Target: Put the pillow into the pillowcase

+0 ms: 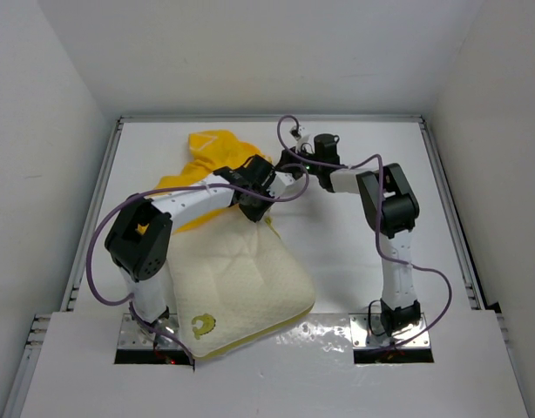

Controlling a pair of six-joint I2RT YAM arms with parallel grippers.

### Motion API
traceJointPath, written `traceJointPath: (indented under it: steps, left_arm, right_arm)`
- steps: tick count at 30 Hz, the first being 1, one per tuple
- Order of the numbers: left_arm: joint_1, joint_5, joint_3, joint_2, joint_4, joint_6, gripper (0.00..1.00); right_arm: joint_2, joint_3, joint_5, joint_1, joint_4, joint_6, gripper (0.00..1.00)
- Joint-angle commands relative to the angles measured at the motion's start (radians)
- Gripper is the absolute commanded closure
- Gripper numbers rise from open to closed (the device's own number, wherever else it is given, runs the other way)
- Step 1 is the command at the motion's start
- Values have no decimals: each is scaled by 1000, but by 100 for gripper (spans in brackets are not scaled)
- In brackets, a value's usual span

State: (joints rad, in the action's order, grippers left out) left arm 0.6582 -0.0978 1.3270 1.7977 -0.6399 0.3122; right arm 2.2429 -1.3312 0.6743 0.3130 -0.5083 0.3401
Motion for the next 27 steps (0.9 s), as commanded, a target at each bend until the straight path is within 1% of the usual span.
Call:
traceJointPath:
  steps: [1,4,6,7,8,10,11,12,13,14,15,16,17,18,20,21,23,25,27]
  left_arm:
    - [-14,-31,20,-21,-30,25,100]
    - [-15,-33,32,-24,-37,25,100]
    - [-15,-37,34,-24,-38,22,100]
    - [-15,-36,32,-23,-37,21,100]
    - [-15,-31,34,-18,-32,16,100]
    - [-20,-28,43,-11,-30,10,100]
    - [-26,-29,47,-8,-29,-4,100]
    - [-40,-36,58,-6,-29,-8,100]
    - [-49,-39,64,-3,-30,-13,100]
    - [-61,-37,70,-1,-32,-22,100]
    - [-86,-31,80,0,-30,-28,100]
    - [-97,-19,87,5,-30,-35,100]
    - [-118,15,95,8,-29,-45,100]
    - [-127,35,116,12,-27,-53,100]
    - [-144,87,139,23,-18,-62,100]
    - [-144,93,162,28,-14,-64,100]
    - [-146,121,185,45,-3,-68,100]
    - [-144,112,230,71,-3,-88,100]
    - [-146,110,271,87,0,-110,100]
  right_arm:
    - [53,-72,19,18,-48,-6,36]
    - [107,-109,19,18,-82,40,38]
    - [129,-147,42,26,-87,71,41]
    - [138,-152,47,29,-104,86,45]
    - [142,-152,47,34,-149,106,58]
    - [147,-151,53,41,-235,183,77]
    - [144,-140,59,41,-278,215,94]
    - [136,-90,56,40,-330,285,100]
    - [123,-51,36,38,-417,306,100]
    - [80,-13,18,37,-453,318,100]
    - [52,80,-1,31,-485,326,100]
    - [20,133,-42,29,-533,320,100]
    - [-50,180,-54,28,-545,306,100]
    - [-89,270,-58,29,-549,262,100]
    - [-194,354,-38,29,-556,229,100]
    - [-224,427,-24,29,-562,209,100]
    - [-285,510,16,29,-584,209,100]
    - [-299,541,45,29,-619,234,100]
    - [-312,569,82,31,-610,247,100]
